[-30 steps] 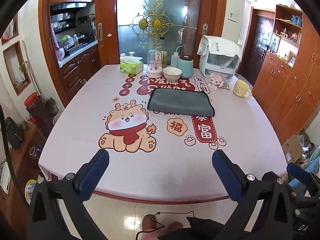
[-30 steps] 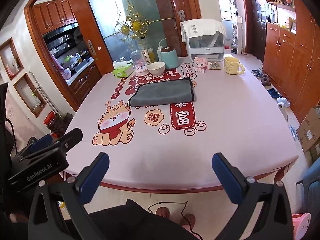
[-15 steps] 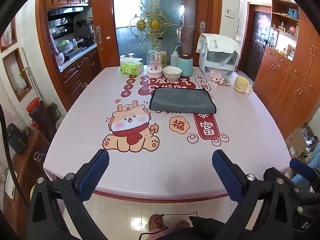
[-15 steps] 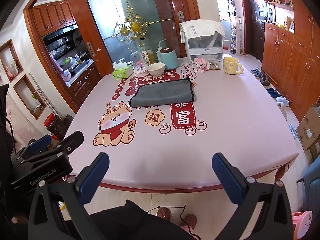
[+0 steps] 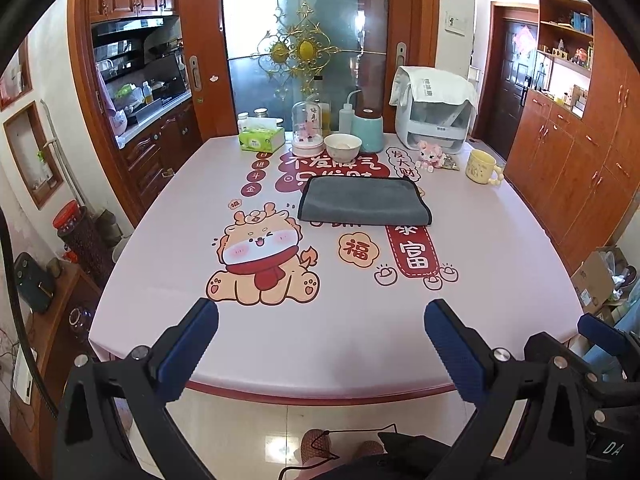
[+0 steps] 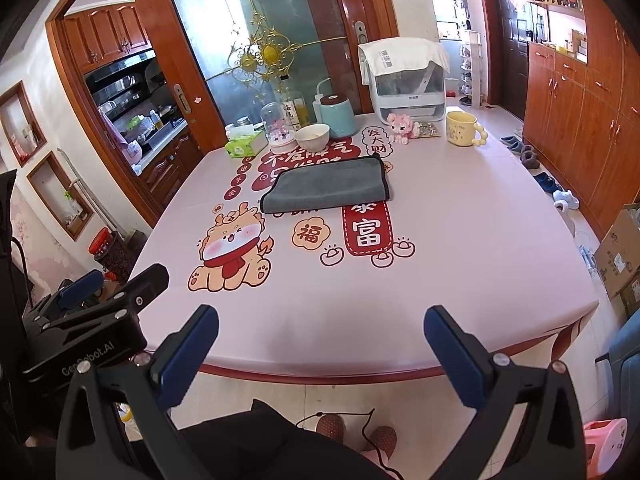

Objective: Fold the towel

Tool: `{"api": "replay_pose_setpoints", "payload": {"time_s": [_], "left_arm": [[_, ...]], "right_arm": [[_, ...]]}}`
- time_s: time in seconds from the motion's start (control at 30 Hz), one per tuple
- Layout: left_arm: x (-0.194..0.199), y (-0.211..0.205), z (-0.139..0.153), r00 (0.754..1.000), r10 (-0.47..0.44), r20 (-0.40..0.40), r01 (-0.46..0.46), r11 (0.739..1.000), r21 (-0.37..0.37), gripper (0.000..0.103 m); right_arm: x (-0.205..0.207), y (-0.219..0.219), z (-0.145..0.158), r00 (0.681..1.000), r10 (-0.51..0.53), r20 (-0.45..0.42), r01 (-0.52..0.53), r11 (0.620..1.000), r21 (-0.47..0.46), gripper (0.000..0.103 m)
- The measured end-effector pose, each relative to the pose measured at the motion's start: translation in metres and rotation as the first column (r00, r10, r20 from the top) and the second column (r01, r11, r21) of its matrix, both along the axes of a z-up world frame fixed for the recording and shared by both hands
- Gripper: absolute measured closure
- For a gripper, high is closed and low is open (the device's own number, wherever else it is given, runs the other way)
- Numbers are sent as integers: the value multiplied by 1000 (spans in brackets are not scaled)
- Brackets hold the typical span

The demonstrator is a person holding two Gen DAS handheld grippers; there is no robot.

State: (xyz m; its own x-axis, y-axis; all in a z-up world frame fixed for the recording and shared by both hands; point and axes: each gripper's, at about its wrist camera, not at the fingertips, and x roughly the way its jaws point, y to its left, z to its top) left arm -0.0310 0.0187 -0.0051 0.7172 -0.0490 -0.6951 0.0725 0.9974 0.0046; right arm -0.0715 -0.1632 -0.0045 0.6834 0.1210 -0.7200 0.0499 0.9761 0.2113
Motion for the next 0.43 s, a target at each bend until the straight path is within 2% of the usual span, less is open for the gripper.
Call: {"api": "replay_pose_setpoints", "payload": {"time_s": [0.43], "left_arm": [[5,4,-2,1000,-11,-18,11,1000,4,1]], "right_arm": [[0,8,-9,999,-16,-29,16,1000,17,0]]}}
